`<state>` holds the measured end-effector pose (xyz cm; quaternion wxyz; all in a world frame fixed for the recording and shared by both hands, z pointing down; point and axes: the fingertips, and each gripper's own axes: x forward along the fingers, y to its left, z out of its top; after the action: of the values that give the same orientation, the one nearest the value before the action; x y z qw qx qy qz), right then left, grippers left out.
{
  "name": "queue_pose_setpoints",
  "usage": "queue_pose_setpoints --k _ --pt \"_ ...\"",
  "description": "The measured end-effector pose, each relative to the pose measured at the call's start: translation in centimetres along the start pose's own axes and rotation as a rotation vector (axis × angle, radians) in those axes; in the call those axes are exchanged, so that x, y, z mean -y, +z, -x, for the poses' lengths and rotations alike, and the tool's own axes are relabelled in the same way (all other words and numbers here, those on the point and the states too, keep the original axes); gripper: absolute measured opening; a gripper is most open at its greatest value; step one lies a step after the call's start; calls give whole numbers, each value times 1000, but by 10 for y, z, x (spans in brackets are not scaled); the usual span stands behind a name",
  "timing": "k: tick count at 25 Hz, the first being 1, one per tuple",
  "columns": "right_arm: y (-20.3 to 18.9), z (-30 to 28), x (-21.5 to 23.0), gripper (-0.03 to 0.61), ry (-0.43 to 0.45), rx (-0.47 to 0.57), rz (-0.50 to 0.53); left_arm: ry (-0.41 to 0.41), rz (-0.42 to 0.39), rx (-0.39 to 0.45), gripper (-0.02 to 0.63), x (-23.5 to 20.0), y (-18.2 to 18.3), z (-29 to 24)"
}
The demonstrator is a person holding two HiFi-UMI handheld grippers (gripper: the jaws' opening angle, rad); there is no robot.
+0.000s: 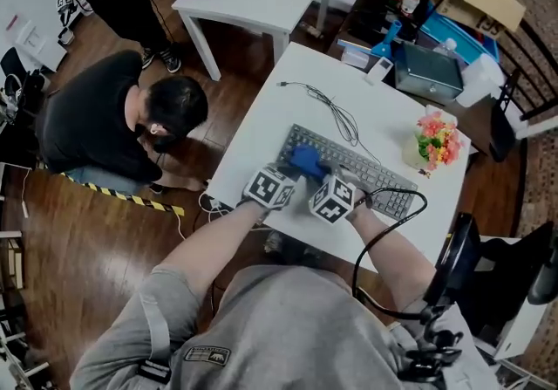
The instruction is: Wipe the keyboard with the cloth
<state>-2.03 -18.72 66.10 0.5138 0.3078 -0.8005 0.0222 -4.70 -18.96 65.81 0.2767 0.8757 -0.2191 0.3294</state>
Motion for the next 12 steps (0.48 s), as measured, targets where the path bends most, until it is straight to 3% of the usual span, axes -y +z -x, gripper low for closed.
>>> queue_pose_setpoints --k 6,12 --pt "-1 -1 -24 115 37 -6 60 5 -6 -9 -6 9 -11 5" --pt "12 -8 -2 115 27 6 68 11 20 23 -6 -3 -4 5"
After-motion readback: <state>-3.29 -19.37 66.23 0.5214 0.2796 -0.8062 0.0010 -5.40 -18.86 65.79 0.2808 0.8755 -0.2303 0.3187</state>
